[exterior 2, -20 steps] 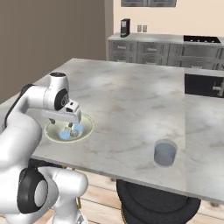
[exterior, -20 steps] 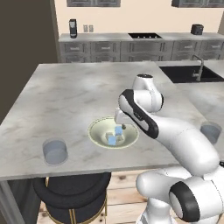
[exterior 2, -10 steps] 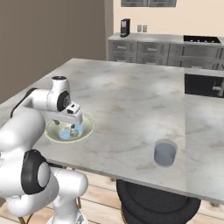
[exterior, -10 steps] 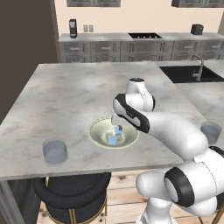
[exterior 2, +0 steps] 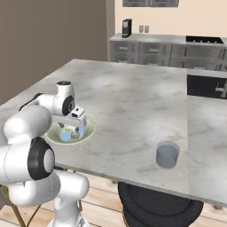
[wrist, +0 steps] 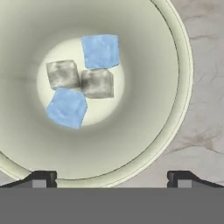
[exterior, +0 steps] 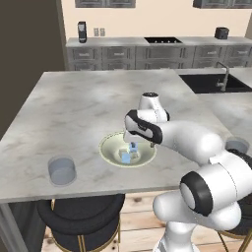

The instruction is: There are four ice cubes in the ice bowl. Place two ice cubes in each glass of water.

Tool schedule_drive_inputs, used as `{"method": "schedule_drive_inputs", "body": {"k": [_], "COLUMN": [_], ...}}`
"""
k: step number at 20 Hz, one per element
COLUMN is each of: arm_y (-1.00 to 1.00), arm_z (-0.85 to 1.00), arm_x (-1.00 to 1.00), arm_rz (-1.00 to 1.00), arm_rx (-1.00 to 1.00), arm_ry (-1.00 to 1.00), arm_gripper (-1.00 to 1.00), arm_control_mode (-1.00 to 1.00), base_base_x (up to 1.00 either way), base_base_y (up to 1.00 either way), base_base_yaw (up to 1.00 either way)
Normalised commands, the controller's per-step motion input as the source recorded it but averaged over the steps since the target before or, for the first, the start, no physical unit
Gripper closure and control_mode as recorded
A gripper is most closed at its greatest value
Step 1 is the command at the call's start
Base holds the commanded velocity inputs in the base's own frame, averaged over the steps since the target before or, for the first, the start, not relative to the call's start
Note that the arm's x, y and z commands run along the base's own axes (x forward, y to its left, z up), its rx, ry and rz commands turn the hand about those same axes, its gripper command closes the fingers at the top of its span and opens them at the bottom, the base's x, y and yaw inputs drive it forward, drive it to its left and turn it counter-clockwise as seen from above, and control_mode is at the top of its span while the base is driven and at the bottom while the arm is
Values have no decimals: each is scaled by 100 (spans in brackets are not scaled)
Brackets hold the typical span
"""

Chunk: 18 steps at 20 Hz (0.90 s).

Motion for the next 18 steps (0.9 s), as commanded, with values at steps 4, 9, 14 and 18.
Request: {"method": "schedule_drive_inputs", "body": {"k": [4, 9, 14, 18], "arm_y": [0, 3, 9, 2], "arm_z": [-20, -20, -26, -29], "arm_x": [37, 29, 27, 21], "arm_rz": [0, 0, 0, 0], "arm_rx": [-3, -4, -6, -5], "arm_ry": [0, 0, 0, 0], "arm_gripper": [-100, -100, -100, -100], "arm_control_mode": [-100, -100, -100, -100], "base_base_x": [0, 0, 0, 0], "base_base_y": [0, 0, 0, 0], "base_base_yaw": [0, 0, 0, 0]}}
